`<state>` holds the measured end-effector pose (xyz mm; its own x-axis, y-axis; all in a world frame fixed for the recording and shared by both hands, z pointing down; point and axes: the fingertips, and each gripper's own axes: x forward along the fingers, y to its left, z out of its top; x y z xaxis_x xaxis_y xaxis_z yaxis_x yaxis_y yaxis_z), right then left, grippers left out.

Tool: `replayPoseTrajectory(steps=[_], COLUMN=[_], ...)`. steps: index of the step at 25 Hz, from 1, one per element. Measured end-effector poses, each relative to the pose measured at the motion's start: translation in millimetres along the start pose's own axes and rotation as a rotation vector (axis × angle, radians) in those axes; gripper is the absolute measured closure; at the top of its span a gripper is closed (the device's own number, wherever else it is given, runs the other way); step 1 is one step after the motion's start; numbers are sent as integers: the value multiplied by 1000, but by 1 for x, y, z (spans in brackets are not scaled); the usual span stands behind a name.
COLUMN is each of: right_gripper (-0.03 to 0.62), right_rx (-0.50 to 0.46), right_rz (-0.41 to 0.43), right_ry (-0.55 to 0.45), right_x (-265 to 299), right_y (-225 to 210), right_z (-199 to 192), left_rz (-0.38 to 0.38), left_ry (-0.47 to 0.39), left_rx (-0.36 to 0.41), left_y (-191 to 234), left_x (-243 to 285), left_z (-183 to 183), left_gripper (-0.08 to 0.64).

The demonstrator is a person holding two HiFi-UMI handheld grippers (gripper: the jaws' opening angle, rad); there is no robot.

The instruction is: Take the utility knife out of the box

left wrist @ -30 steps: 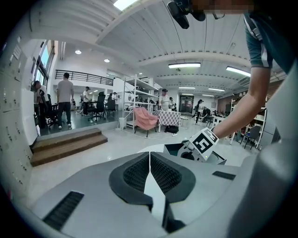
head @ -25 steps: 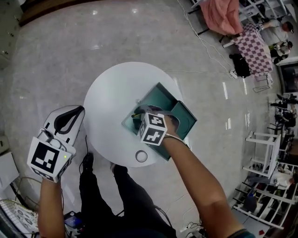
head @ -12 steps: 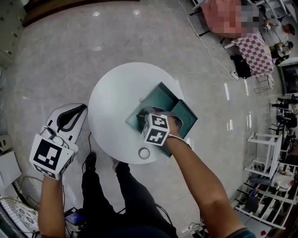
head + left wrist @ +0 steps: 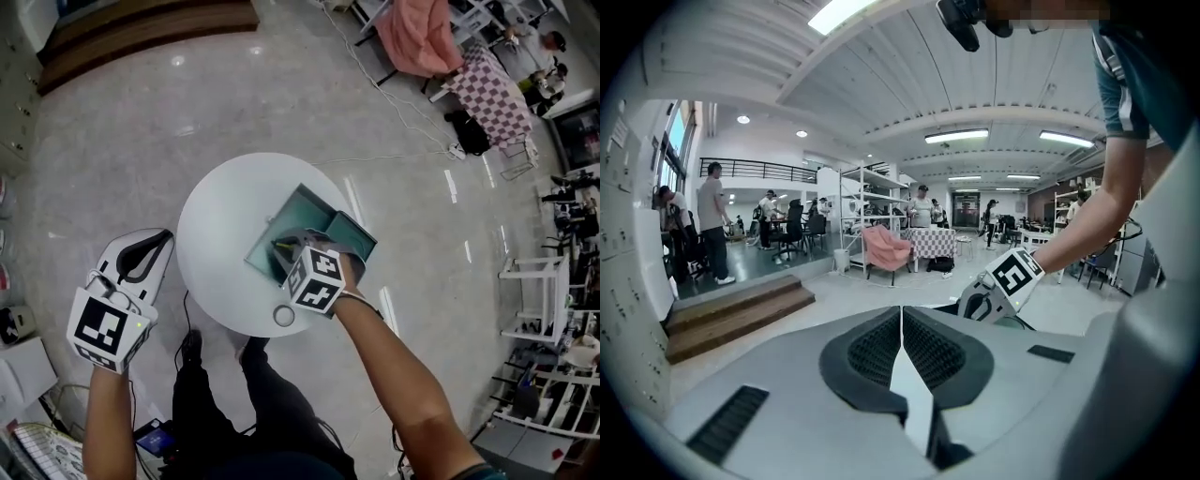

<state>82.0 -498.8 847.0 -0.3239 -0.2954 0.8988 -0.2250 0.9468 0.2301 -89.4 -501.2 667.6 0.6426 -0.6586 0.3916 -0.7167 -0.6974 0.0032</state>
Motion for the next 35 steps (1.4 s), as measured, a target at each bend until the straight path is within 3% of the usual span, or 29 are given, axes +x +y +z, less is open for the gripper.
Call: replayPoseTrajectory(steps=[10,14,21,30,35], right_gripper=[529,529,529,529,529], right_rx=[211,333,599,795,859], right_rz=[-134,-200,-302,-415,-481], right_ry=[-158,-248,-454,-720,-871], right_x=[-130,-188,-313,-456,-548], right_y=[-26,-37,-42,-34,-4], right_z=[31,43,64,95,115], left_rz=[-11,-48,-48,-99,-147], left_ry=[-6,-63,-71,-131,-188], left_rx=[56,87,123,181,200], left_y=[-33,-51,-76,-102,-134], left_x=[-31,-49,-90,-141,-188], left_z=[93,130,209,285,326], left_gripper=[538,538,538,538,538])
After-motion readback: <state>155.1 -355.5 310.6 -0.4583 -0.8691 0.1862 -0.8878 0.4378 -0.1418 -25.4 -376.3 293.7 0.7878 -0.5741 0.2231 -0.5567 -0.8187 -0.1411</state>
